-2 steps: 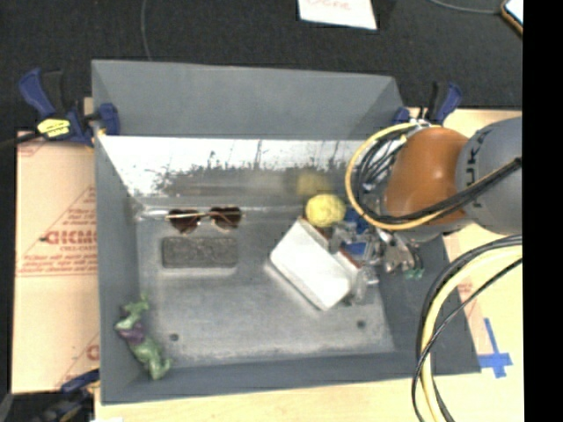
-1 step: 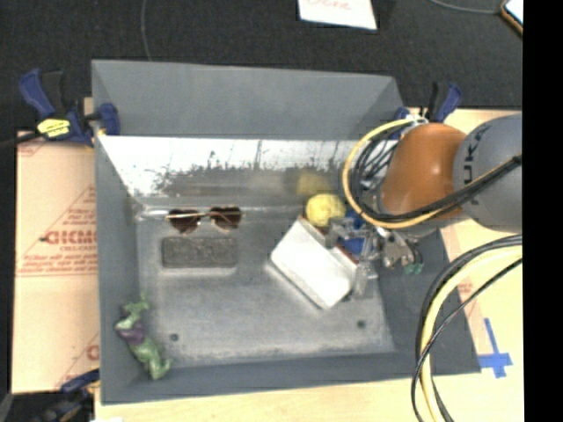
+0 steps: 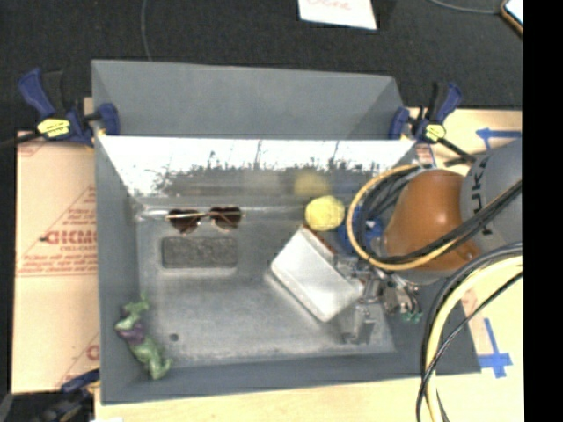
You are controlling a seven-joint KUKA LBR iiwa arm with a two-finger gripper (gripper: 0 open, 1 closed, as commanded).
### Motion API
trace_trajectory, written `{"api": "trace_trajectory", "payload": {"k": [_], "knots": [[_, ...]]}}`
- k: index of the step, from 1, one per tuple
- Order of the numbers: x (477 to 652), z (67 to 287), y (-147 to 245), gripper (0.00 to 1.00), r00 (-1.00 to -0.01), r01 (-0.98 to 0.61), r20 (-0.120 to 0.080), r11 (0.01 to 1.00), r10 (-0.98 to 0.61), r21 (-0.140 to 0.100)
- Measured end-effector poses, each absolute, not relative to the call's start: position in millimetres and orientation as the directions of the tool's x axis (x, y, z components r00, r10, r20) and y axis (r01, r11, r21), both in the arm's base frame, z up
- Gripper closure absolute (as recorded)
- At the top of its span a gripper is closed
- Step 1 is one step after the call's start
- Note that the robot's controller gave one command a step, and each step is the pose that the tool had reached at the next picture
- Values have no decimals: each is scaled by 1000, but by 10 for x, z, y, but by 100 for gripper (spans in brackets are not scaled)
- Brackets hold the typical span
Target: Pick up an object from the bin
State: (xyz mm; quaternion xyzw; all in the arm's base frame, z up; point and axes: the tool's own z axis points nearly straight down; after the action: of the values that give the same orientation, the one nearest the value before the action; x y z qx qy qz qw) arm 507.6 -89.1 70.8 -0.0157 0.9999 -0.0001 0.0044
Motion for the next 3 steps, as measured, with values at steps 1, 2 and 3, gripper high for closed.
{"api": "trace_trajectory", "payload": {"k": [1, 2, 3], "knots": [[5042, 952, -1656, 0, -990, -135, -29, 991, -135, -15], [5813, 921, -1552, 0, -999, 46, -18, 999, 46, 0], [5489, 706, -1059, 0, -1000, 12, -23, 1000, 11, -3]]}}
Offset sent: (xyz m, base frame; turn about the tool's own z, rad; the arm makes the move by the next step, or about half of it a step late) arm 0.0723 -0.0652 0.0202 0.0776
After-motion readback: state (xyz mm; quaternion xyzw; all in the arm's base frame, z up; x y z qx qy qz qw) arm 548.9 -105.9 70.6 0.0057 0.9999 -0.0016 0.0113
